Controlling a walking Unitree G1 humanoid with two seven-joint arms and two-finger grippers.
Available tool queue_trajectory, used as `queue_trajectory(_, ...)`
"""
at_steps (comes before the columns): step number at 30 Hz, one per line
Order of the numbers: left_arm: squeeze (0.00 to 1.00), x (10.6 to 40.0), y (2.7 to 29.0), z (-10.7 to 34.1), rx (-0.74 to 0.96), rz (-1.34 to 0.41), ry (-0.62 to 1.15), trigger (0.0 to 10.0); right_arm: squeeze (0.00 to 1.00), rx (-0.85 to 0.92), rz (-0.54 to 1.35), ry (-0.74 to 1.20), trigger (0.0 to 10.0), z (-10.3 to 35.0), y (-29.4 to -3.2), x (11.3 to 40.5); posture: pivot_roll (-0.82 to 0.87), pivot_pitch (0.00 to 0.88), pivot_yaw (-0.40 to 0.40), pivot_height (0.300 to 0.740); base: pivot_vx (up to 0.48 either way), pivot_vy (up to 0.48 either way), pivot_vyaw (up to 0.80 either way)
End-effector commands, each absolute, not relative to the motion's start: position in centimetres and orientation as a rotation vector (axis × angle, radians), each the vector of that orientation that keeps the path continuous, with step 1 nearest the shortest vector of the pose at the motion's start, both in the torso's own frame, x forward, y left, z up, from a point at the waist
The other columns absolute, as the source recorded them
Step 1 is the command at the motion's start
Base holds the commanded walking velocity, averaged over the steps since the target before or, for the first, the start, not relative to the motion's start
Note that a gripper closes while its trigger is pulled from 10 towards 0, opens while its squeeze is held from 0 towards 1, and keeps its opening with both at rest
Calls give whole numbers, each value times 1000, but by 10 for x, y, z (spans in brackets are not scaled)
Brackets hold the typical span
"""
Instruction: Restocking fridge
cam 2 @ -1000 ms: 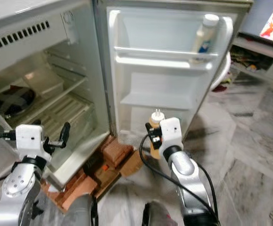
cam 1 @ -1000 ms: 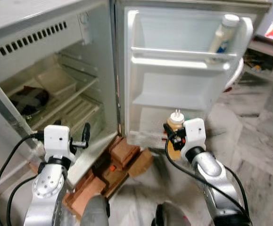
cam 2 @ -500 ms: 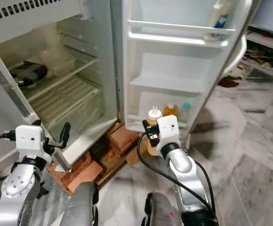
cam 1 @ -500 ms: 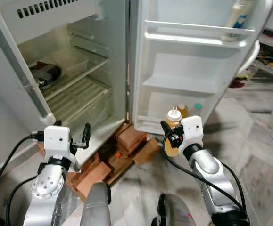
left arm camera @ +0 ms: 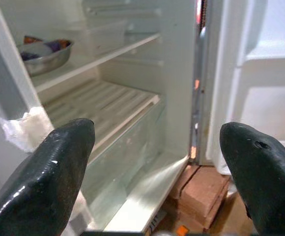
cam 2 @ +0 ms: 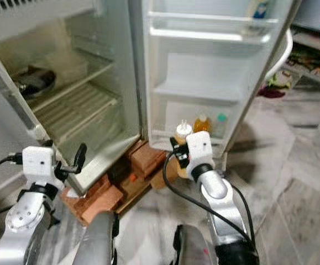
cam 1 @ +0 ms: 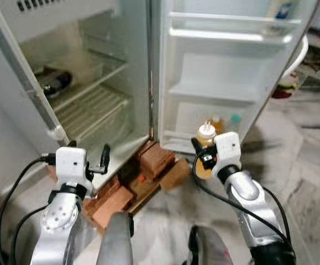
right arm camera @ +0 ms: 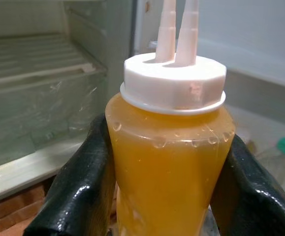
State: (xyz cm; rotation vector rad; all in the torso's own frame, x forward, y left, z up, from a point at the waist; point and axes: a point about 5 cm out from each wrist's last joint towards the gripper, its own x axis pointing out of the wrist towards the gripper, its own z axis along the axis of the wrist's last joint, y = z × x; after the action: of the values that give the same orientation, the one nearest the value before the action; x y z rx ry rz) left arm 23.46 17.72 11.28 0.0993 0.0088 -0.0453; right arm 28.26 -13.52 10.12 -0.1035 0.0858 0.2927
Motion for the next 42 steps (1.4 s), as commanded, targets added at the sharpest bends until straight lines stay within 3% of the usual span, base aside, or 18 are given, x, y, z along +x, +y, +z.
queue_trajectory(1,0,237,178,117,101,-55,-7,10000,0,-112,303,52,10000,107,-133,286,111,79,-38,631,311,0,0)
queue_trajectory(30,0,241,174,118,94,-67,-20,10000,0,-122,320,41,10000,107,-130,288,107,88,-41,631,330,0,0)
queue_trajectory(42,0,241,174,119,93,-70,-24,10000,0,-121,330,38,10000,107,-129,288,108,92,-41,631,480,0,0)
